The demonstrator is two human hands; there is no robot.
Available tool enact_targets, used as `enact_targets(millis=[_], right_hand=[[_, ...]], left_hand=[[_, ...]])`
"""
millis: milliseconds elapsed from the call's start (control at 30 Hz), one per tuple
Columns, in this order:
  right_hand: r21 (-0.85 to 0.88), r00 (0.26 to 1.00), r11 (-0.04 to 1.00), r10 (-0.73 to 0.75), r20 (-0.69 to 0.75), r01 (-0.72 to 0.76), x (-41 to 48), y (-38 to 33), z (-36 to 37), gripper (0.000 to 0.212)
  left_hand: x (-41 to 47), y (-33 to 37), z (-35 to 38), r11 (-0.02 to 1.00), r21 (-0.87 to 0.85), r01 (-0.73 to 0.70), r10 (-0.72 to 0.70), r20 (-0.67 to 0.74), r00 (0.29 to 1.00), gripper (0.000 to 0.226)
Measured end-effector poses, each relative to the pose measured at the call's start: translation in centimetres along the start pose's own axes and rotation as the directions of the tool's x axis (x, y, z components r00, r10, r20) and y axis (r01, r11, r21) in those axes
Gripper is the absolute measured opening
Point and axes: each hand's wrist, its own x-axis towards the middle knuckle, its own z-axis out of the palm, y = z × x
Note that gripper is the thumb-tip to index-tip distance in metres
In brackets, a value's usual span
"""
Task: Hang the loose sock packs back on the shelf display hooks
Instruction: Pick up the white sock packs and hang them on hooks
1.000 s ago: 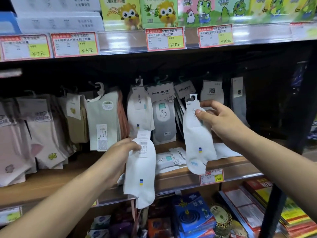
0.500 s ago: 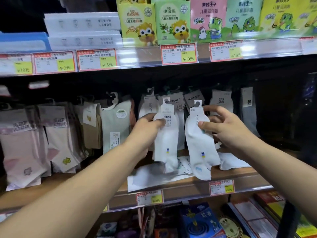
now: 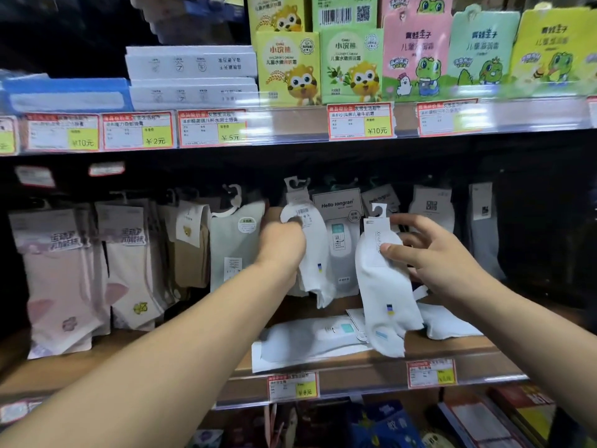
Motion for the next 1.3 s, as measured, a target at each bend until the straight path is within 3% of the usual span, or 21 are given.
enact_targets(millis=[167, 400, 600, 733, 833, 933, 1000, 1100, 1200, 1300], right_hand=[[-0.018, 0.999, 0.999, -0.043, 0.023, 0.044, 0.2, -0.5, 1.0, 0.038], [-0.046, 0.997, 0.997, -0.066, 0.05, 0.068, 0.3, -0.3, 1.8, 0.036], [-0.032, 0.996, 0.998, -0.053, 0.066, 0.055, 0.2, 0.2, 1.8, 0.035], [-0.037, 0.997, 0.998, -0.043, 0.063, 0.046, 0.1, 0.6, 1.6, 0.035], [-0.032, 0.997, 0.999, -0.038, 0.06, 0.04, 0.0, 0.6, 1.6, 0.035], [-0.017, 0.998, 0.999, -0.036, 0.054, 0.037, -0.1, 0.7, 1.6, 0.033], [-0.008, 0.998, 1.0, -0.029, 0.054, 0.03, -0.1, 0.8, 1.6, 0.033], [-0.021, 0.999, 0.999, -0.028, 0.044, 0.029, 0.0, 0.9, 1.5, 0.036], [-0.004, 0.999, 1.0, -0.023, 0.044, 0.023, 0.1, 0.8, 1.5, 0.035], [0.009, 0.999, 1.0, -0.023, 0.049, 0.022, 0.1, 0.9, 1.4, 0.034]], left_hand=[[0.9, 0.4, 0.0, 0.992, 0.121, -0.024, 0.025, -0.005, 1.0, 0.04], [1.3, -0.1, -0.2, 0.977, 0.187, -0.107, 0.1, 0.044, 0.994, 0.042], [1.2, -0.2, -0.3, 0.977, 0.192, -0.09, 0.083, 0.043, 0.996, 0.041], [0.9, 0.2, 0.0, 0.993, 0.118, -0.018, 0.024, -0.043, 0.999, 0.029], [0.5, -0.4, 0.2, 0.996, 0.08, -0.037, 0.044, -0.091, 0.995, 0.036], [-0.8, -0.9, 0.0, 0.995, -0.103, -0.009, 0.0, -0.082, 0.997, 0.02], [-1.5, -1.2, -0.4, 0.973, -0.212, 0.087, -0.097, -0.034, 0.995, 0.017], [-1.8, -1.9, -0.9, 0.919, -0.34, 0.198, -0.149, 0.165, 0.975, 0.027], [-1.6, -2.2, -1.3, 0.958, -0.225, 0.178, -0.115, 0.268, 0.957, 0.032], [-1.6, -2.4, -1.6, 0.982, -0.122, 0.147, -0.11, 0.269, 0.957, 0.026]])
